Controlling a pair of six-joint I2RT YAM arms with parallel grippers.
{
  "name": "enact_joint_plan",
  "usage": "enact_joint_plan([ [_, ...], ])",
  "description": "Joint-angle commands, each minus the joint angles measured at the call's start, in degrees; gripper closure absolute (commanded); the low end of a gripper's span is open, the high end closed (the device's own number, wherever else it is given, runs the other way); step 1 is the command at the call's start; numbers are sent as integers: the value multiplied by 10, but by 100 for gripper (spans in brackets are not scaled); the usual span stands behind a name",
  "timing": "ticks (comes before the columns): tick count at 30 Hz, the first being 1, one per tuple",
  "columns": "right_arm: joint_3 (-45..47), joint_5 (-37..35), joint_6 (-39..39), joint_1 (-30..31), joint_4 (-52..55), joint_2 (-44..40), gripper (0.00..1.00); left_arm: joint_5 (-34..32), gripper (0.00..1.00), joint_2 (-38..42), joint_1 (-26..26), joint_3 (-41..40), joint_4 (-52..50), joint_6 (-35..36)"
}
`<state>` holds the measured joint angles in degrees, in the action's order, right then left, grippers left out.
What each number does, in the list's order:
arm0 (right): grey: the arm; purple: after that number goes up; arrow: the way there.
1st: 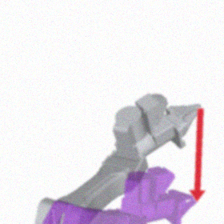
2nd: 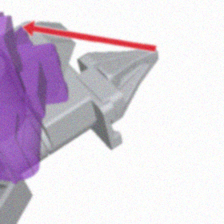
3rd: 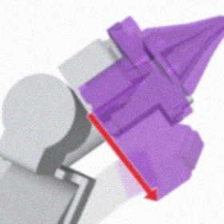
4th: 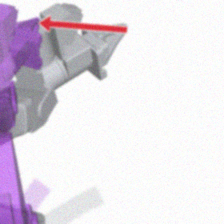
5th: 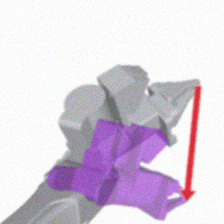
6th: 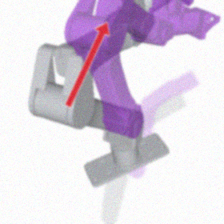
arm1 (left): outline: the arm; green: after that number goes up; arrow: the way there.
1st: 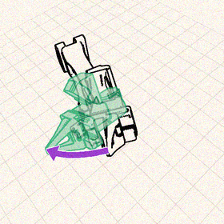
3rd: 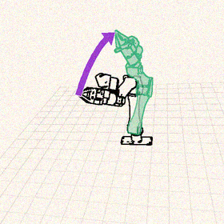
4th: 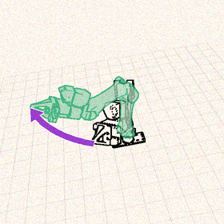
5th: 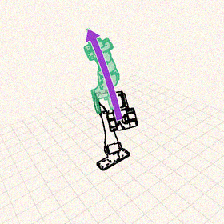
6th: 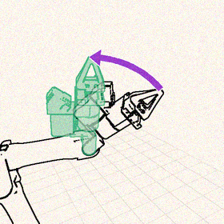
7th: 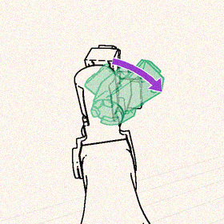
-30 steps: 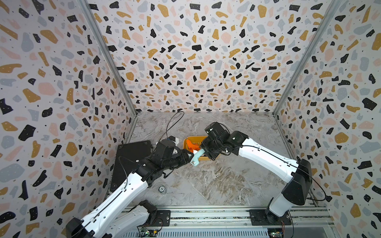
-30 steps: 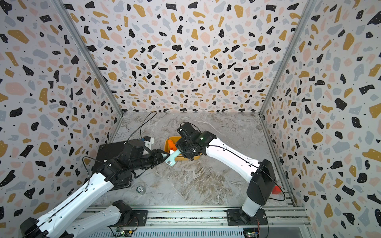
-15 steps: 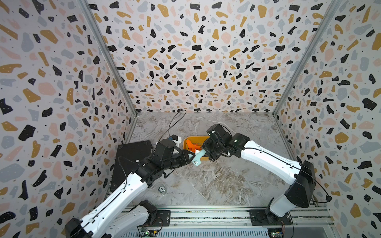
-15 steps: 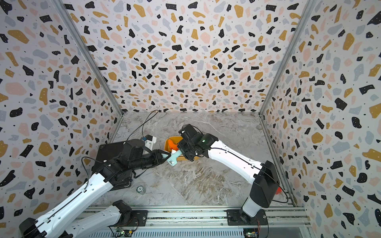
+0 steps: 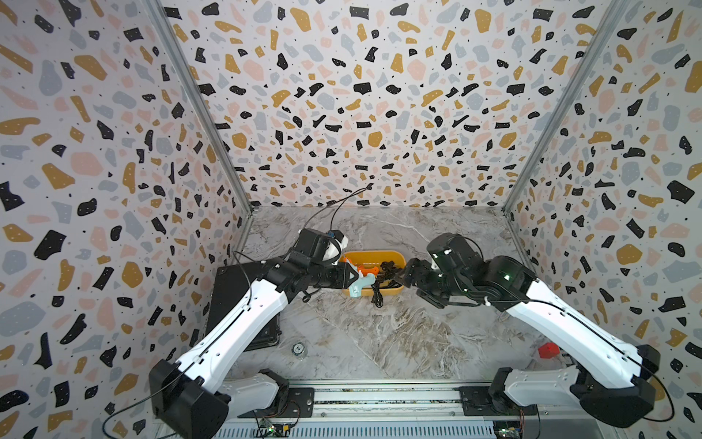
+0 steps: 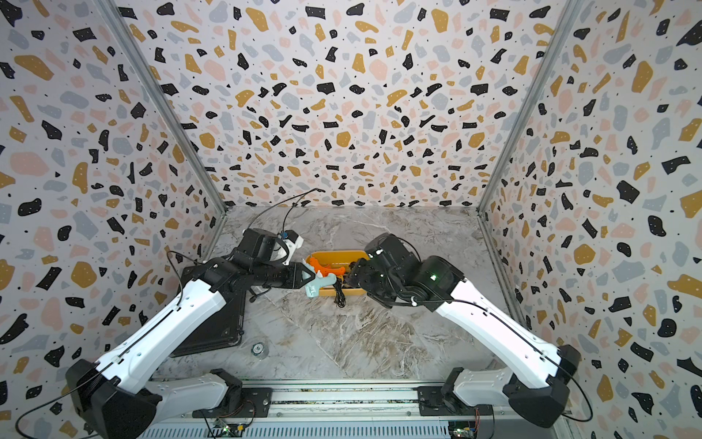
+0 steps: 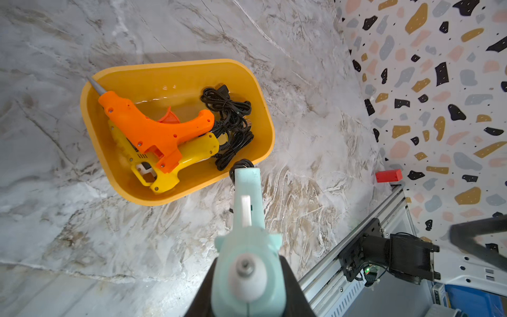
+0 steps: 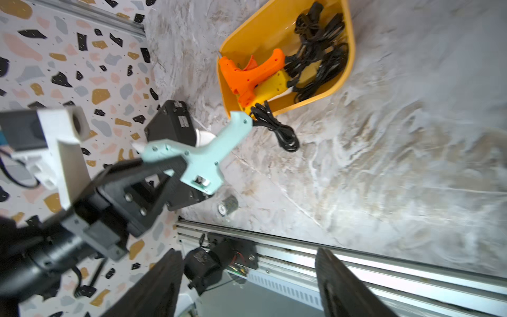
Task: Put the hot melt glue gun into the storage box
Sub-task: Pick up the hot melt adhesive gun from the center of the board, then place the hot melt adhesive gun in the storage box.
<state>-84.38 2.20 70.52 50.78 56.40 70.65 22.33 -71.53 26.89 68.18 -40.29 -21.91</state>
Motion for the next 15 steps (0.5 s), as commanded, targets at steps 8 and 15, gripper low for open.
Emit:
enact_joint_plan([
  [8, 5, 21, -284, -108, 142, -39, 20, 168, 100, -125, -58, 155, -8, 42],
  [15, 12, 16, -379, -130, 143, -52, 21, 203, 100, -216, -54, 203, -5, 26],
])
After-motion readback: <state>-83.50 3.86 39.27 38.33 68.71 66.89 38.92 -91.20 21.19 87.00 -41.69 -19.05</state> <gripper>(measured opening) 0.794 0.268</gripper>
